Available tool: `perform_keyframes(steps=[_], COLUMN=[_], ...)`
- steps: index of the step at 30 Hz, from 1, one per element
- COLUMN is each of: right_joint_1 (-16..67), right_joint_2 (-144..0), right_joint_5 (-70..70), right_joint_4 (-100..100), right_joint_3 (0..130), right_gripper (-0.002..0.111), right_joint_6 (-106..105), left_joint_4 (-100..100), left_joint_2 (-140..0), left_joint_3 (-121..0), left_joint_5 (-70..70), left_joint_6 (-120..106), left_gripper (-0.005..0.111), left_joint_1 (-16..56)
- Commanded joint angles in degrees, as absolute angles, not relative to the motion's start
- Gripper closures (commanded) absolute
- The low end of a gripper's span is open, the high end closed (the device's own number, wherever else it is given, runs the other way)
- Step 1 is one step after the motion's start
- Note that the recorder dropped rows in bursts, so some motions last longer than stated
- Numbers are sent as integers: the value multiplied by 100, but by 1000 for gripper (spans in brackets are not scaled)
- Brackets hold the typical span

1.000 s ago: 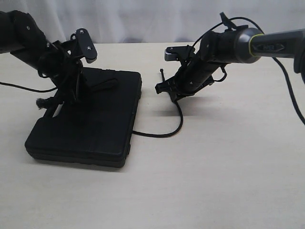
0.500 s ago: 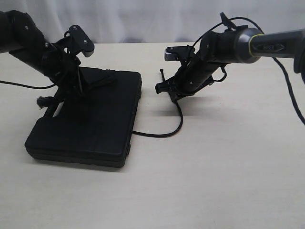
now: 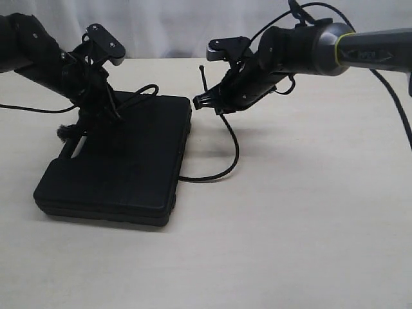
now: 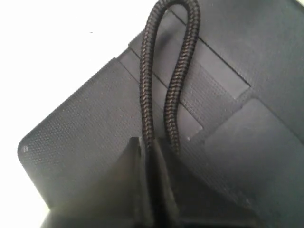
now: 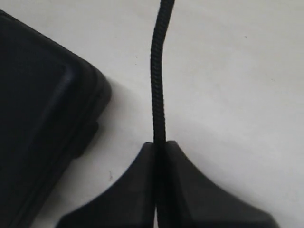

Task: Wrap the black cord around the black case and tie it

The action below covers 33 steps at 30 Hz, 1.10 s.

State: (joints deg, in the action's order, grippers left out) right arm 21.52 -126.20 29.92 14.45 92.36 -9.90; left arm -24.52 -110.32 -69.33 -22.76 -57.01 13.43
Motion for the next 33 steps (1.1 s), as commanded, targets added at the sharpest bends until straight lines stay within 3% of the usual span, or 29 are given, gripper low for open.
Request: perform_keyframes(steps=[1,7,18,33], right_joint_1=[2277,2424,3086,3077], right_joint_2=[-12550,-12256,-11909,-11909], right_joint_5=[2476,1919,2563,2904], right_joint_4=[1232,1219,1219,1896], right_joint_3=[9038,8508,8422,8422], right_gripper=[104,104,104,104], right_joint_6=[-813,-1284,-2803,-3000], left_joint_4=[-2760,-2967,-2958,-2968], left_joint_2=[-10998,-10998,-11042,-11032], left_joint_3=[-6935,-6935,-6684,-6404], left_joint_5=[-2053,-1917,-1456,-896], left_joint_6=[-5430,-5373,-5373,-5228], left_gripper=[107,107,107,107], left_joint_1=[1333,1333,1333,1343])
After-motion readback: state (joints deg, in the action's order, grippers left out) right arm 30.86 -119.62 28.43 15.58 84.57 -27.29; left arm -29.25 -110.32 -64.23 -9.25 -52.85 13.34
